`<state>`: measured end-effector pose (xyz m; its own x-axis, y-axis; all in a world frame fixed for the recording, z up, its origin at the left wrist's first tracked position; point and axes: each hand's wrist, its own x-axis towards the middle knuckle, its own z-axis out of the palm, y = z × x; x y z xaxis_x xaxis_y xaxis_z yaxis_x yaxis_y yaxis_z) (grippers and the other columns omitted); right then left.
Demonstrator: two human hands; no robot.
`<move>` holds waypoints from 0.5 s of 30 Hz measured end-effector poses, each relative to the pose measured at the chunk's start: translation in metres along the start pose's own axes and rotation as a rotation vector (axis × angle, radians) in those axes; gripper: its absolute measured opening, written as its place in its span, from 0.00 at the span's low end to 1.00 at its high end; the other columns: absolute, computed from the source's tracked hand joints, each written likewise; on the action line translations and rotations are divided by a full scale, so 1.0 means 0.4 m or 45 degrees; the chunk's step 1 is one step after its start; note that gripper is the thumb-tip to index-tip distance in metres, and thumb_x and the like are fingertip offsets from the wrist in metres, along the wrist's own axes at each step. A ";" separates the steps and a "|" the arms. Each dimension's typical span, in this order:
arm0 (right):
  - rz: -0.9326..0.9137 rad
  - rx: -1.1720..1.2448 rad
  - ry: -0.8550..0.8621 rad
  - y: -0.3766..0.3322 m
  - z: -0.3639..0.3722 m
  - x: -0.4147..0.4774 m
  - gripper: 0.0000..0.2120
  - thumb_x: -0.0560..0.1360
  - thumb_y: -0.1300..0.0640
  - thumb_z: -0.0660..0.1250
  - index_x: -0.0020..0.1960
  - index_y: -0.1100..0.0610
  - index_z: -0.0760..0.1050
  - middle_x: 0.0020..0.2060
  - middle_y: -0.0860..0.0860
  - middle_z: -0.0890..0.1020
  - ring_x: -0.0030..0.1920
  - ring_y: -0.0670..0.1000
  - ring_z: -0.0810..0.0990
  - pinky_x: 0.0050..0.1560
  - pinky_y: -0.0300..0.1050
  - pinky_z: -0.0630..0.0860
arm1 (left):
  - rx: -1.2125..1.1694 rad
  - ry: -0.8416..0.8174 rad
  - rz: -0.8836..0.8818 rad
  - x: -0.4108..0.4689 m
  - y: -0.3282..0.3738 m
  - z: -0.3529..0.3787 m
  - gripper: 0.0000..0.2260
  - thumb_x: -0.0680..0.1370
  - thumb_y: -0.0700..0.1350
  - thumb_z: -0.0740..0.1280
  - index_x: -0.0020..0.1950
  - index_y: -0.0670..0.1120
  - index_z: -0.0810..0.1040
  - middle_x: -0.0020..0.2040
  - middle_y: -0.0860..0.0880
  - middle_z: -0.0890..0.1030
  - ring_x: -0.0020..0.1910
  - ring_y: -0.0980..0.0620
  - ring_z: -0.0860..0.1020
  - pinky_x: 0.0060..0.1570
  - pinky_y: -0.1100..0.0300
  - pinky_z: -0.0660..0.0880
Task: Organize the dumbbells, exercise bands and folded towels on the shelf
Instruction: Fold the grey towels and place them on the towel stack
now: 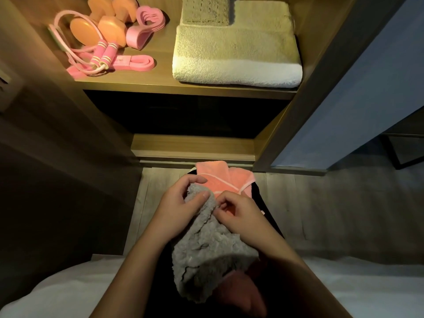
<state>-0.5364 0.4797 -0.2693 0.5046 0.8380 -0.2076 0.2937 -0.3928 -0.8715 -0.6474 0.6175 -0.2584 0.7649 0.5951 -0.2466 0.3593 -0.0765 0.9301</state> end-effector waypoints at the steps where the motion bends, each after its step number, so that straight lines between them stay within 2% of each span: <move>1: 0.013 0.069 0.012 0.000 -0.003 -0.001 0.05 0.74 0.59 0.68 0.42 0.51 0.77 0.37 0.45 0.80 0.41 0.43 0.78 0.49 0.33 0.69 | -0.011 -0.010 -0.030 -0.002 0.004 -0.003 0.09 0.77 0.45 0.70 0.55 0.55 0.78 0.46 0.56 0.82 0.44 0.59 0.79 0.44 0.63 0.75; 4: 0.089 0.334 0.086 0.002 -0.013 -0.005 0.05 0.76 0.63 0.65 0.42 0.56 0.74 0.34 0.45 0.76 0.37 0.43 0.75 0.41 0.39 0.71 | -0.039 0.000 -0.080 -0.007 0.002 -0.016 0.10 0.77 0.43 0.70 0.56 0.54 0.77 0.50 0.54 0.82 0.47 0.61 0.81 0.44 0.66 0.75; 6: 0.140 0.438 0.128 0.005 -0.017 -0.006 0.05 0.75 0.63 0.63 0.42 0.56 0.71 0.30 0.46 0.72 0.34 0.45 0.70 0.38 0.44 0.67 | -0.025 0.012 -0.095 -0.012 -0.006 -0.023 0.08 0.76 0.44 0.71 0.53 0.54 0.78 0.47 0.54 0.83 0.45 0.60 0.81 0.43 0.63 0.75; 8: 0.161 0.459 0.130 0.002 -0.017 -0.006 0.03 0.72 0.61 0.63 0.42 0.54 0.69 0.31 0.50 0.70 0.34 0.48 0.68 0.37 0.47 0.64 | 0.041 0.045 -0.063 -0.017 -0.012 -0.025 0.06 0.76 0.42 0.71 0.49 0.52 0.80 0.44 0.55 0.83 0.42 0.59 0.81 0.42 0.62 0.75; 10: 0.153 0.408 0.103 -0.006 -0.018 -0.006 0.04 0.69 0.60 0.63 0.42 0.53 0.69 0.34 0.51 0.71 0.35 0.49 0.68 0.38 0.47 0.65 | 0.171 0.148 0.040 -0.019 -0.012 -0.025 0.06 0.75 0.40 0.71 0.46 0.51 0.80 0.43 0.53 0.82 0.43 0.60 0.79 0.43 0.64 0.73; 12: 0.128 0.379 0.043 -0.016 -0.022 -0.009 0.07 0.70 0.63 0.63 0.44 0.52 0.69 0.36 0.50 0.73 0.37 0.48 0.69 0.39 0.48 0.66 | 0.289 0.272 0.213 -0.021 -0.001 -0.025 0.09 0.74 0.37 0.72 0.44 0.52 0.80 0.46 0.55 0.79 0.46 0.61 0.77 0.46 0.68 0.71; 15: 0.125 0.470 -0.090 -0.046 -0.038 -0.020 0.18 0.75 0.65 0.62 0.58 0.45 0.70 0.46 0.51 0.81 0.41 0.49 0.78 0.42 0.49 0.75 | 0.348 0.338 0.409 -0.023 0.022 -0.030 0.10 0.75 0.36 0.71 0.49 0.52 0.82 0.46 0.56 0.79 0.48 0.61 0.77 0.47 0.73 0.71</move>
<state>-0.5336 0.4745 -0.2450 0.4547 0.8323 -0.3170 -0.0718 -0.3205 -0.9445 -0.6579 0.6209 -0.2445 0.7102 0.6875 0.1518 0.2821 -0.4754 0.8333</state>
